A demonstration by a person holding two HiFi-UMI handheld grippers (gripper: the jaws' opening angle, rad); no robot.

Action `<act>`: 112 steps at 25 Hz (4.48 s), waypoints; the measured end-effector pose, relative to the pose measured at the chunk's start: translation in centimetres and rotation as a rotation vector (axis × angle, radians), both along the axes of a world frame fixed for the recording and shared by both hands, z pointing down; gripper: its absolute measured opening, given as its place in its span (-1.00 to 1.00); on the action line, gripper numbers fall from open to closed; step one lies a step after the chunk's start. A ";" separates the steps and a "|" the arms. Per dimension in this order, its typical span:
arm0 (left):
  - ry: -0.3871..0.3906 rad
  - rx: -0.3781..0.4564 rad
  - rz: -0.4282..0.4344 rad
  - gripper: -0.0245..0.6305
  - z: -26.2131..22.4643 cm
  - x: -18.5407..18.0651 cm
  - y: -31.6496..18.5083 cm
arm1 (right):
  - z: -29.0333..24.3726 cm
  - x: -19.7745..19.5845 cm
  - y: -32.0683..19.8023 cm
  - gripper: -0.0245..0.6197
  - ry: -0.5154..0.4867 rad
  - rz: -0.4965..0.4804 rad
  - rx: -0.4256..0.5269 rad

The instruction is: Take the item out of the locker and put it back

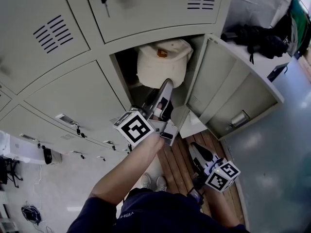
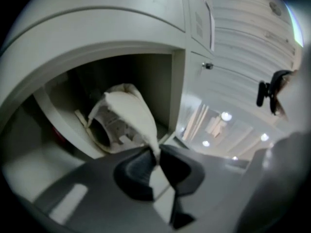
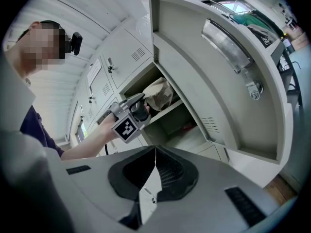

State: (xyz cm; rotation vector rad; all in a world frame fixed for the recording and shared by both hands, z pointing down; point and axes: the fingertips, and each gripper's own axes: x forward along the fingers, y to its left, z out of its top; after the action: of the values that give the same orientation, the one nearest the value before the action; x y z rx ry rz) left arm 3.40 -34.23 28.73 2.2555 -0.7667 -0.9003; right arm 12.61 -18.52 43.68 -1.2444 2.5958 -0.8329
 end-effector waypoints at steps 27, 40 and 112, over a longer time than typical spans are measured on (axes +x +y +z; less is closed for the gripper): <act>0.032 -0.257 -0.137 -0.86 3.3 -0.8 -9.9 | 0.9 1.5 -0.9 -0.90 -0.004 0.029 -0.035; -0.013 -0.291 -0.065 -0.56 5.0 0.2 -8.9 | 1.2 0.9 -1.0 -0.90 -0.006 0.022 -0.042; -0.498 0.315 0.261 -0.92 6.1 -23.2 37.3 | -8.7 -22.7 19.3 -0.90 0.104 -0.042 0.265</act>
State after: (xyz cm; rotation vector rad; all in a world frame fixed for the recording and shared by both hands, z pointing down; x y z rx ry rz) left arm -19.79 3.08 34.84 2.8296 -0.5372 -0.3521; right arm -10.07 0.73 34.95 -1.1896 2.7103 -0.4208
